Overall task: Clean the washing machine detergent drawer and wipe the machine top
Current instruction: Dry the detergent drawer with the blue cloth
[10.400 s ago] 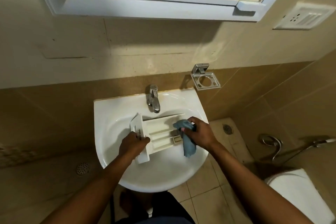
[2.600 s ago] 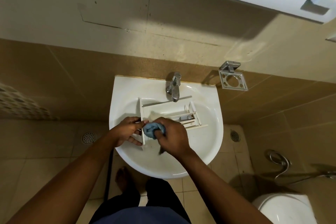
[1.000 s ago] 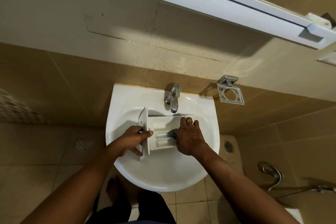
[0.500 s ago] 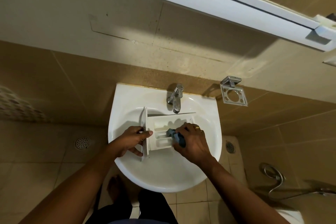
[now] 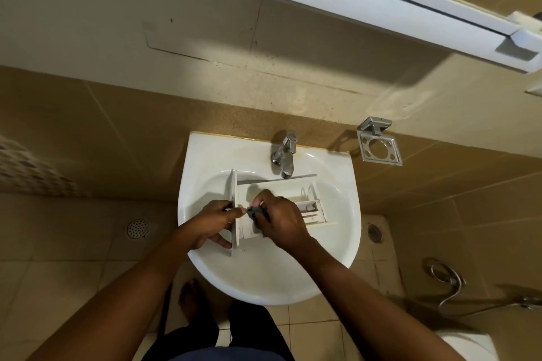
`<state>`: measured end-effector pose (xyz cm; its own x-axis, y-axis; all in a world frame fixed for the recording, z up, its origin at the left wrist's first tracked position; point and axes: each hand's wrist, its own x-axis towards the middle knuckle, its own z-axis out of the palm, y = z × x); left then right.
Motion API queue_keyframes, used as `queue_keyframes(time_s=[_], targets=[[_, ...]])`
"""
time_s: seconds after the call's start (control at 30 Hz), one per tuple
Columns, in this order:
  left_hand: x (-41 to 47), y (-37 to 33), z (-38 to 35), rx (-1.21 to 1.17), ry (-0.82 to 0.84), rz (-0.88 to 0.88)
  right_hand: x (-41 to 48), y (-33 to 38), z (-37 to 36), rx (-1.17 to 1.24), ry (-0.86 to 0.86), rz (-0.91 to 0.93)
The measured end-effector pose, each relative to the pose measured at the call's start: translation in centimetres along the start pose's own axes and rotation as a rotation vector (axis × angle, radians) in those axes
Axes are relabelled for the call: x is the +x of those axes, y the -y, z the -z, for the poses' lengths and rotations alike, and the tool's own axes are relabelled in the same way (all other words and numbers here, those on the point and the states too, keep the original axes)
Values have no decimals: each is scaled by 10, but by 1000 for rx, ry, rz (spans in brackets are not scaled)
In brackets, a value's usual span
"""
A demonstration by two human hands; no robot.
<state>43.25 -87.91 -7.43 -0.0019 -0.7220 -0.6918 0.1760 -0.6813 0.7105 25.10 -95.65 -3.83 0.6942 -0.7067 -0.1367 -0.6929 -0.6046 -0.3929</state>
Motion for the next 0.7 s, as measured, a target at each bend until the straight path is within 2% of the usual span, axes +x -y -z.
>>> queue_keyframes(time_s=[0.07, 0.13, 0.23, 0.3, 0.43, 0.7], targets=[[-1, 1, -2, -21, -13, -8, -2, -12, 15, -34, 105, 35], [-1, 2, -3, -29, -22, -16, 2, -26, 40, -154, 187, -12], [-1, 4, 0, -50, -3, -18, 7, -51, 66, -317, 237, -118], [-2, 5, 2, -54, 4, -13, 8, -55, 67, -321, 227, -144], [-2, 5, 1, -50, 5, -12, 7, -35, 35, -165, 136, -202], [-3, 2, 0, -36, 10, -9, -1, -2, 4, 371, -55, -201]])
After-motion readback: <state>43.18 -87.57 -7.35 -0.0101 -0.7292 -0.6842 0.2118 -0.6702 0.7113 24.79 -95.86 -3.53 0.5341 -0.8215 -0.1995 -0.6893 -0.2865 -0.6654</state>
